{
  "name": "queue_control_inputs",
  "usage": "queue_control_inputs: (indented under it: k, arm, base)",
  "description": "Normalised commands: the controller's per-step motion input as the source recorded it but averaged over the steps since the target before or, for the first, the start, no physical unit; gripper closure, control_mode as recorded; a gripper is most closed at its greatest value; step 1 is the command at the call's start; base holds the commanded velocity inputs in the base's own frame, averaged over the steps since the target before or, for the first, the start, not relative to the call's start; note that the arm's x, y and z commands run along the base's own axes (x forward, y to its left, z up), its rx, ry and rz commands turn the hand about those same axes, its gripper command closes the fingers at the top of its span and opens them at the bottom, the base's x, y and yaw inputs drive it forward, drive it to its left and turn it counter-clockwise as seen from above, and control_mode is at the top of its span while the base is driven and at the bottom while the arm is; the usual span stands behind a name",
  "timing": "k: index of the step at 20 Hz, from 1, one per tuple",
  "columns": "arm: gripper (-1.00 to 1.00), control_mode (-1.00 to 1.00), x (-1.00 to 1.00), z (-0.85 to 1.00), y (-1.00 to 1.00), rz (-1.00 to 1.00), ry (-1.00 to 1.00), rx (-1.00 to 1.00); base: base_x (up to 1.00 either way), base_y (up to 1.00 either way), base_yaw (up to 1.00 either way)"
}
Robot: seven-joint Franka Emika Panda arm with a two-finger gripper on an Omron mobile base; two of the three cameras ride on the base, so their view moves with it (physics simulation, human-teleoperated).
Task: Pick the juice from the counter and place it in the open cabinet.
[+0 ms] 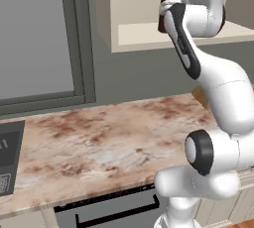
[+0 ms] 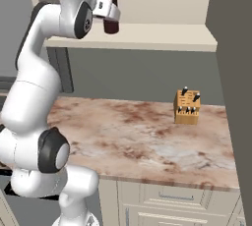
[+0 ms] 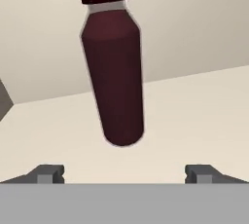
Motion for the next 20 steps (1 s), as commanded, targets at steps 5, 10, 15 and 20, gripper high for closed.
queue_control_inputs:
  k: [5,10,15,20]
  arm:
    - [-1.00,-1.00,-1.00,0.00,0.00,0.00,0.02,0.00]
    - [-1.00,-1.00,-0.99,-0.34,0.00,0.02,0.21,0.00]
    - [-1.00,-1.00,-0.88,-0.24,0.00,0.02,0.41,0.00]
    - [-1.00,-1.00,-0.81,-0.21,0.00,0.03,0.42,0.00]
  base:
    - [0.00,0.00,0.00]
    - [0.00,0.00,0.00]
    - [0.00,0.00,0.00]
    - [0.00,0.00,0.00]
